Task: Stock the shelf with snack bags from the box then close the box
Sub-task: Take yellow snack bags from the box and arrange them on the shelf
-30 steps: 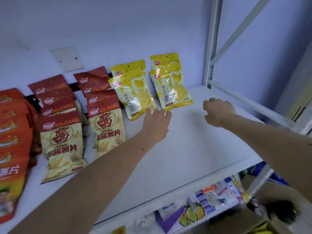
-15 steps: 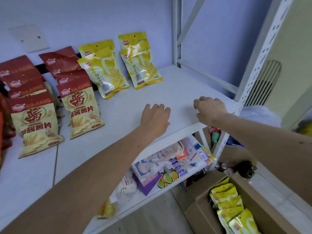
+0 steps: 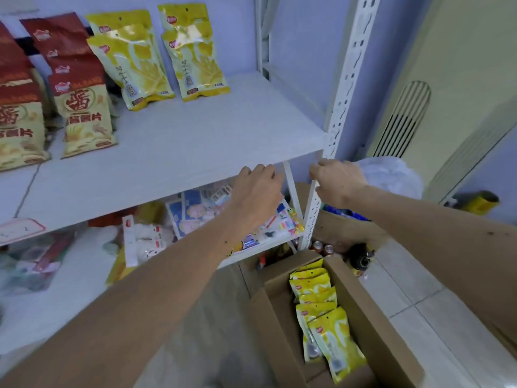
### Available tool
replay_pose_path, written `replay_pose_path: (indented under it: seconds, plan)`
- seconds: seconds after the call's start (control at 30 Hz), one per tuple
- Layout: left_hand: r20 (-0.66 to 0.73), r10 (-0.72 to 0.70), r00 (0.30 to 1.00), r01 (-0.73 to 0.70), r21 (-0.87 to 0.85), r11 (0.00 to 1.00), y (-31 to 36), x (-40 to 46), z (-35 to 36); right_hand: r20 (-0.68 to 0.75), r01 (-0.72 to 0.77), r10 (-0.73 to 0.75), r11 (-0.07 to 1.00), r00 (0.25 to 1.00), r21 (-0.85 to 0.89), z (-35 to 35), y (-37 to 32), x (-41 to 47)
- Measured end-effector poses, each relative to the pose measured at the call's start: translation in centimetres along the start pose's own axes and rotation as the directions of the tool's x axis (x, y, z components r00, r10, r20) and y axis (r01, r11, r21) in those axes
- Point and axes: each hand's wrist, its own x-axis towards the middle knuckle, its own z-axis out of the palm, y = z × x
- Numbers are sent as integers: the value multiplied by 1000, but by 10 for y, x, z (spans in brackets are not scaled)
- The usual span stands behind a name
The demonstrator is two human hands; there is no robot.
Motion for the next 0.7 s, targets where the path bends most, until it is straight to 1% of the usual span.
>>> replay_pose_path:
  seconds: [0.17, 0.33, 0.5, 0.7]
  plan:
    - [45, -56, 997, 55, 12, 998, 57, -36, 20, 74, 51, -50, 999, 996, -5, 30, 14, -41]
    - [163, -105, 981, 111, -30, 993, 92, -66, 54, 57, 111, -110, 994, 992, -6, 83, 18, -69]
    - [266, -93, 959, 108, -42, 993, 124, -96, 97, 170, 99, -106, 994, 980, 50, 142, 15, -96]
    - [353, -99, 930, 156, -136, 978, 163, -140, 159, 280, -6, -10, 998, 960, 59, 215, 13, -137]
